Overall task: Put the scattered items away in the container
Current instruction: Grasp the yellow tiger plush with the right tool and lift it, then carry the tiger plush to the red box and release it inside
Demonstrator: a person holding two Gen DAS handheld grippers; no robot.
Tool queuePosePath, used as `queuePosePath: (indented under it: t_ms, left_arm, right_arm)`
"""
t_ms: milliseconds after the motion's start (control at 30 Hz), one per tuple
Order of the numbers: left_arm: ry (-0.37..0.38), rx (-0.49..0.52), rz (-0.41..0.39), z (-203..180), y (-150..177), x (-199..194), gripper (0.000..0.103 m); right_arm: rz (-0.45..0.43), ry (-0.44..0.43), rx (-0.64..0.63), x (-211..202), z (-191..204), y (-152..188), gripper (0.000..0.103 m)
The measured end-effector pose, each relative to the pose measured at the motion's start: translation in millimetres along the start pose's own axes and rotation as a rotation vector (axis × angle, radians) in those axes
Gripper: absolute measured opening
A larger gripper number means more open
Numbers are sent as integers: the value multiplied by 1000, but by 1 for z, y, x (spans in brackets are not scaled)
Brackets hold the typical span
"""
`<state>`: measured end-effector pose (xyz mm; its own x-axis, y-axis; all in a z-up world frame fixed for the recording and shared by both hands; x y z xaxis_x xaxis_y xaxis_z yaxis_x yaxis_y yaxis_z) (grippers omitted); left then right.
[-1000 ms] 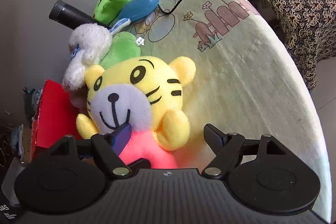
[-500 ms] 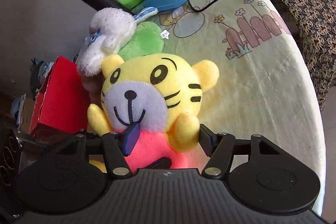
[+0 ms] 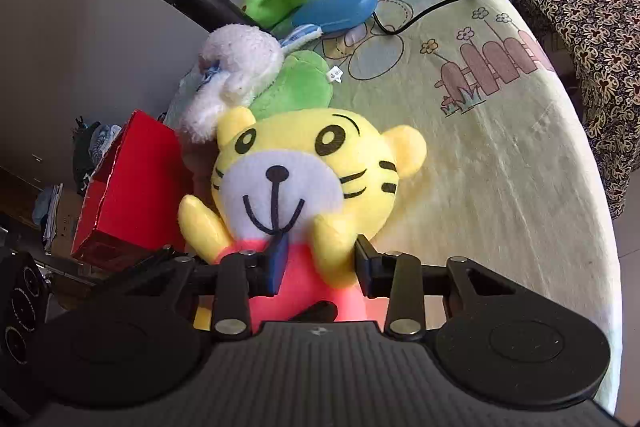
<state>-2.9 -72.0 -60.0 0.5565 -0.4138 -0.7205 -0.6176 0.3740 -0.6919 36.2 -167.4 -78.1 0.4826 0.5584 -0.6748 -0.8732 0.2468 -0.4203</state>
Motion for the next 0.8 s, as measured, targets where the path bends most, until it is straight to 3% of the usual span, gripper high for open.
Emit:
queuePosePath:
  t_ms: [233, 467, 600, 800]
  left_arm:
    - [91, -7, -30, -6, -3, -29, 75]
    - [131, 19, -164, 15, -29, -74, 75]
    - [85, 19, -257, 54, -39, -121, 75]
    - [-32, -22, -337, 141, -33, -185, 75]
  right_arm:
    - [-107, 0, 46, -25, 8, 20, 34]
    - [-246, -34, 57, -49, 45, 19, 34]
    - [-315, -101, 34, -48, 94, 6, 35]
    - [-342, -208, -93, -13, 194, -13, 35]
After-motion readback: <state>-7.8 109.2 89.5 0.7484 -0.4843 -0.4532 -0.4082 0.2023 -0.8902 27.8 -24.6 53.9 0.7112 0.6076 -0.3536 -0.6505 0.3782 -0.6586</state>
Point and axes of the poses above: each gripper's, at about its wrist camera, not at the fingertips, and x roughly the way its jaws point, z to its left, y to its underside, the point moved 8 cm from there along x, roughly the way its jaws point, and after that the axes turned 1 degree about y, right-handed, at the moved point
